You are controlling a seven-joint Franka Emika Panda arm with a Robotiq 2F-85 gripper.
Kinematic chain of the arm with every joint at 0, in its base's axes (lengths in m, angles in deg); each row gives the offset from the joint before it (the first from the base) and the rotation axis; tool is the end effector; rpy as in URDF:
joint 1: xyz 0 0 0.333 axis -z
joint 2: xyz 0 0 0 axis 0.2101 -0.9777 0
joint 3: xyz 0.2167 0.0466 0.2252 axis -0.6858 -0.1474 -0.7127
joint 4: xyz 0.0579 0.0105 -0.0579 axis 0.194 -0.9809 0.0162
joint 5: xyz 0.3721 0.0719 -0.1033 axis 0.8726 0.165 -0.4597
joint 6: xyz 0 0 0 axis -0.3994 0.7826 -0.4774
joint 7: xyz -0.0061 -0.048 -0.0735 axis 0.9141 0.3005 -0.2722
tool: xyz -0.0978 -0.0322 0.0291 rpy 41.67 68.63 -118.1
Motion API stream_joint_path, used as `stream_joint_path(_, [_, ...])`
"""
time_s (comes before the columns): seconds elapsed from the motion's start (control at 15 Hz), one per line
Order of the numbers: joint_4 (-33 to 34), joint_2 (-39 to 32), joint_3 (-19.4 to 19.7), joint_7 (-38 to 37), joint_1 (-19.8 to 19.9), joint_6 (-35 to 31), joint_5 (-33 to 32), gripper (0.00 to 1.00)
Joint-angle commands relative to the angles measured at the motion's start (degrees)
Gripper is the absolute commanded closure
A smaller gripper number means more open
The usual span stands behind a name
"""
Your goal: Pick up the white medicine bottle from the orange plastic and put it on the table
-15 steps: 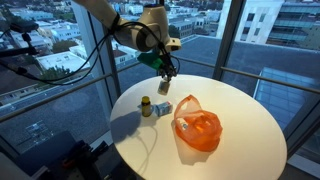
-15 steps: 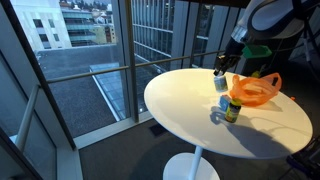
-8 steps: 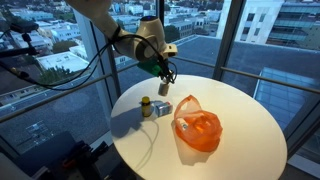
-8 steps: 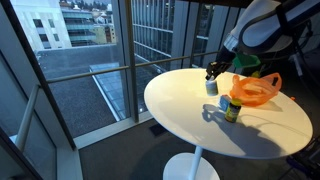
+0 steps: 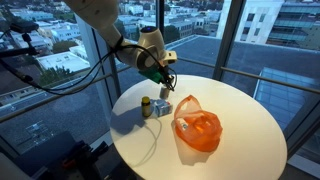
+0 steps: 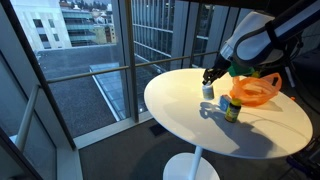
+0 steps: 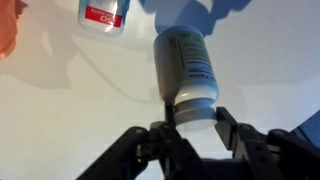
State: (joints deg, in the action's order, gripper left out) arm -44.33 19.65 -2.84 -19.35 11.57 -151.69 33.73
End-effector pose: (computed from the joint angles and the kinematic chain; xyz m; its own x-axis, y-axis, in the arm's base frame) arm 0.6317 0.0197 0.2689 0.9176 -0.0843 0.3884 -0.0645 -0.9959 -0.0638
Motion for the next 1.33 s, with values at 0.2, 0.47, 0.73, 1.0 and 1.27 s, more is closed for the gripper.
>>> stream_joint_path(0.2, [0.8,-1.8,-0.3,0.4,0.3,-1.9,1.0,0.80])
stream_joint_path(0.47, [0.5,-2.3,-0.3,0.4,0.5,-3.1,1.1,0.80])
stream_joint_path(0.73, [0.2,-2.9,-0.3,0.3,0.6,-5.0,1.2,0.80])
stream_joint_path(1.0, [0.1,-3.3,-0.4,0.2,0.8,-7.0,1.2,0.80])
stream_joint_path(1.27, [0.0,-3.7,-0.3,0.2,1.0,-8.0,1.2,0.80])
